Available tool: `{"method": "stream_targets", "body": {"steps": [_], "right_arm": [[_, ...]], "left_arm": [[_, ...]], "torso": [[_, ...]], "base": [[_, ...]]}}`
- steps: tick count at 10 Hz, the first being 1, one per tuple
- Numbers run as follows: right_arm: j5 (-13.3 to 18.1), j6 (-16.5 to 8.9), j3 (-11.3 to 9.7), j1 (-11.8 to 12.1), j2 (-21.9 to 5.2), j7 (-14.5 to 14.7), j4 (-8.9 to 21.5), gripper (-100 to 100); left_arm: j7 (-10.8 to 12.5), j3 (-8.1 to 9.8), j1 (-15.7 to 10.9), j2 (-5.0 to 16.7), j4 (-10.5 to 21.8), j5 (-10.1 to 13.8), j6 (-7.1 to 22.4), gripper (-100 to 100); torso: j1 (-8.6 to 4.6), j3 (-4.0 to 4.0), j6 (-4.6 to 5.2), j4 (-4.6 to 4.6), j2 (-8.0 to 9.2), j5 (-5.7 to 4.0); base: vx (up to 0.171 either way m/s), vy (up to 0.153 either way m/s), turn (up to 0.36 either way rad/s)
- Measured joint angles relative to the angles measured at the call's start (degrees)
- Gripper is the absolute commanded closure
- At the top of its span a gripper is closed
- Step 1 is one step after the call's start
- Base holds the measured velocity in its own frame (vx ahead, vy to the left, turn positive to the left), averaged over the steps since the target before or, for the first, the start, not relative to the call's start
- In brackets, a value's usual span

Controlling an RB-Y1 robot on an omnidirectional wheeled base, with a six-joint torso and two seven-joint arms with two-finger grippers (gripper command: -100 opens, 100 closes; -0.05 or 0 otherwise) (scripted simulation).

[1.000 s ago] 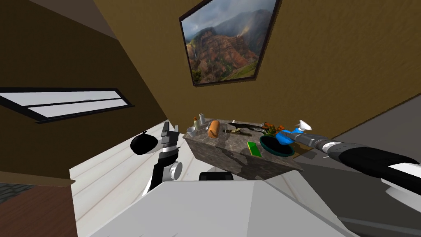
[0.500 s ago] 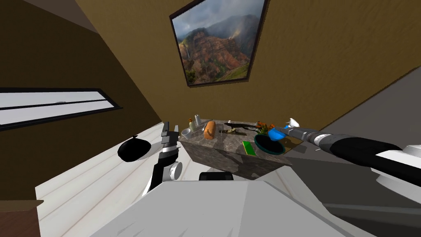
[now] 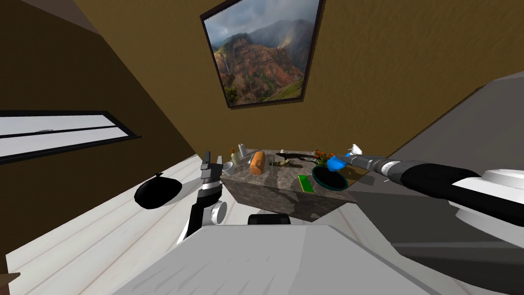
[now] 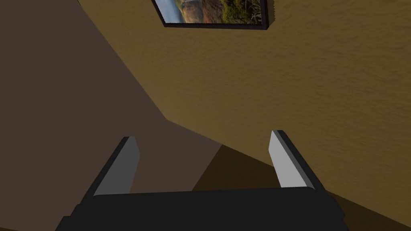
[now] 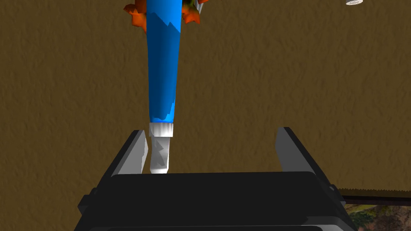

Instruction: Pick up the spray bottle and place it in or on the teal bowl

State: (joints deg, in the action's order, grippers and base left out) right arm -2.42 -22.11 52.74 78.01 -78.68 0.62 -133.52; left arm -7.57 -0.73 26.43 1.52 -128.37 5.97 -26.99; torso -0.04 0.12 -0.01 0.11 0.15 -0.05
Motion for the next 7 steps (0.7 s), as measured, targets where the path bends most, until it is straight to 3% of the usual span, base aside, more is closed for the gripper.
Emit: {"method": "stream_targets", "body": {"steps": [1,2,7], "right_arm": [[-0.7,-0.9,1.6,1.3,-0.6,-0.2,-1.4,-100],[-0.8,-1.1,1.8,1.4,-0.7,-0.3,-1.6,0],[-0.8,-1.1,1.8,1.4,-0.7,-0.3,-1.6,0]], "left_arm": [[0.0,0.00,0.0,0.0,0.0,0.0,0.0,0],[0.0,0.00,0.0,0.0,0.0,0.0,0.0,0],[0.0,0.00,0.0,0.0,0.0,0.0,0.0,0]], "torso": [[0.04,-0.01,0.00,0.01,-0.03,0.03],[0.09,0.00,-0.01,0.00,-0.01,0.03],[0.11,0.00,-0.01,0.01,0.00,0.04]], "base": [[0.002,-0.004,-0.011],[0.000,0.000,0.000],[0.000,0.000,0.000]]}}
